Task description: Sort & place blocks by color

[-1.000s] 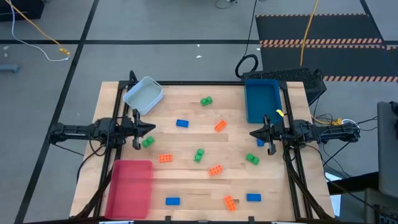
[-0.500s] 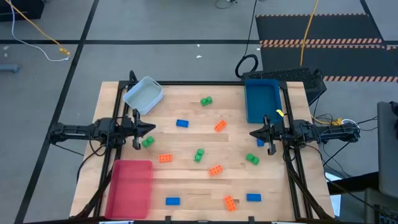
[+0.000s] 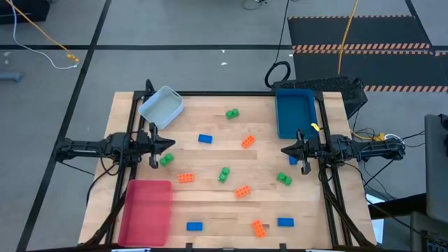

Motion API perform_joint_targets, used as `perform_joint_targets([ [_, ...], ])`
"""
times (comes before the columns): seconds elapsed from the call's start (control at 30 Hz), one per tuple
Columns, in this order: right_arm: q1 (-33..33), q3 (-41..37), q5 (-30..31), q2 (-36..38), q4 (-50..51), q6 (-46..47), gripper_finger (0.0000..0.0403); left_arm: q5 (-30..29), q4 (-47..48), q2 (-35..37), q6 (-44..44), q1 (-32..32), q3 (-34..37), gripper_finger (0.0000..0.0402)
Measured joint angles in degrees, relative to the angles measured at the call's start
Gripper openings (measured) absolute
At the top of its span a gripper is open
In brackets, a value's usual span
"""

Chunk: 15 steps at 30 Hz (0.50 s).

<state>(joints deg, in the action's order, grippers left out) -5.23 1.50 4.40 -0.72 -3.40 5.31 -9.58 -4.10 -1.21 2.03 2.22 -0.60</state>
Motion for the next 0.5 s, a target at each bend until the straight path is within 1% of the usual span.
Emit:
perform_joint_targets([
  [0.1,0.0,0.0,0.0,0.0,0.0,0.0,0.0000,0.0,-0.3,0.0,3.2,0.0,0.0,0.0024],
  [0.27,0.0,0.0,0.0,0.0,0.0,0.0,0.0000,0.0,-1.0,0.0,4.6,0.0,0.0,0.0024],
  [0.4,0.0,0.0,0.0,0.0,0.0,0.0,0.0000,0.0,-3.1,0.0,7.2,0.0,0.0,0.0024],
  [0.5,0.0,0.0,0.0,0.0,0.0,0.0,0.0000,0.0,-4.6,0.0,6.0,0.0,0.0,0.0024],
])
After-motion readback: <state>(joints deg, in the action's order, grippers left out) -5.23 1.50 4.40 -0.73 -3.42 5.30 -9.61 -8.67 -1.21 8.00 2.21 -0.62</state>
